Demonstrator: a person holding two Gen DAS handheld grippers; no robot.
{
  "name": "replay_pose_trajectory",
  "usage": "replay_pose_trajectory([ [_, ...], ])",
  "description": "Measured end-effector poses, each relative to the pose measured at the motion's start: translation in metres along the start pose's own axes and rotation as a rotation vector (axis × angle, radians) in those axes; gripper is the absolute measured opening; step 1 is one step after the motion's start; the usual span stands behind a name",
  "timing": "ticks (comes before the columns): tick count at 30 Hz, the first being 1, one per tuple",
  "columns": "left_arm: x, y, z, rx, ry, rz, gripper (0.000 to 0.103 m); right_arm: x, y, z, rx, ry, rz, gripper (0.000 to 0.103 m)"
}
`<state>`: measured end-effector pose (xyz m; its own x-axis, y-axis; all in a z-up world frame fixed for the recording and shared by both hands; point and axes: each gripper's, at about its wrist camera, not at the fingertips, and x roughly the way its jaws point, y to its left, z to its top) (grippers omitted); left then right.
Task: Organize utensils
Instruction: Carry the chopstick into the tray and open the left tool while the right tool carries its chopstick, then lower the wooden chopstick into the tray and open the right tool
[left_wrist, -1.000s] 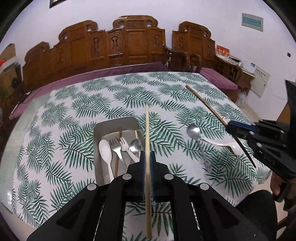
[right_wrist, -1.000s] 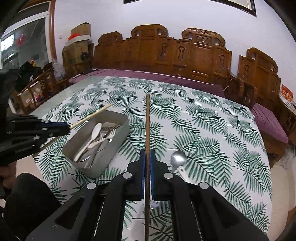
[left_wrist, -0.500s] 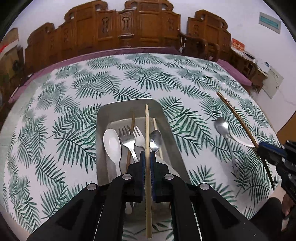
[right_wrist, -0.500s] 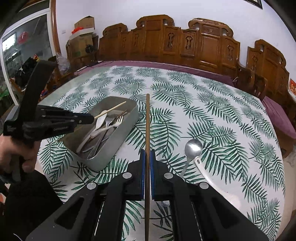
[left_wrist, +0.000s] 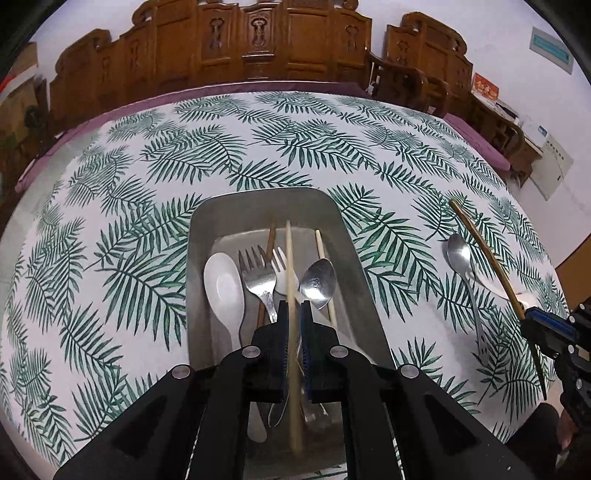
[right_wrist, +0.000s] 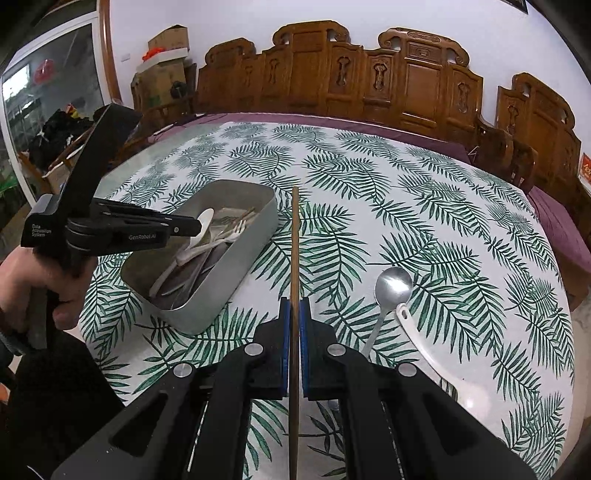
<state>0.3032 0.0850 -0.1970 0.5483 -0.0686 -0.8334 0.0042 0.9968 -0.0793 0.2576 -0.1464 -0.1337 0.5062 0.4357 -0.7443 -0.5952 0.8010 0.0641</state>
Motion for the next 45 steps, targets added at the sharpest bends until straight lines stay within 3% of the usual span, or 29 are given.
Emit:
replay_pose_trajectory([
  [9,-0.044,0.009,-0.016,0.009,-0.058,-0.016,0.006,-0.001,0.017,0.009,-0.009,-0.014,0.019,0.006],
  [13,-0.066,0.012,-0.022,0.022,-0.095,-0.010,0.022,-0.003,0.028,0.016,-0.014,-0.023,0.030,0.006],
  [15,-0.077,0.015,-0.026,0.025,-0.111,-0.010,0.025,-0.003,0.033,0.018,-0.018,-0.025,0.035,0.006],
  [23,-0.109,0.030,-0.036,0.003,-0.175,0.003,0.081,0.004,0.053,0.031,-0.031,-0.027,0.058,0.006],
  [35,-0.129,0.051,-0.048,-0.022,-0.197,0.021,0.081,0.034,0.066,0.061,-0.011,-0.006,0.099,0.006],
  [45,-0.135,0.060,-0.053,-0.031,-0.201,0.035,0.082,0.068,0.076,0.087,0.090,0.027,0.149,0.006],
])
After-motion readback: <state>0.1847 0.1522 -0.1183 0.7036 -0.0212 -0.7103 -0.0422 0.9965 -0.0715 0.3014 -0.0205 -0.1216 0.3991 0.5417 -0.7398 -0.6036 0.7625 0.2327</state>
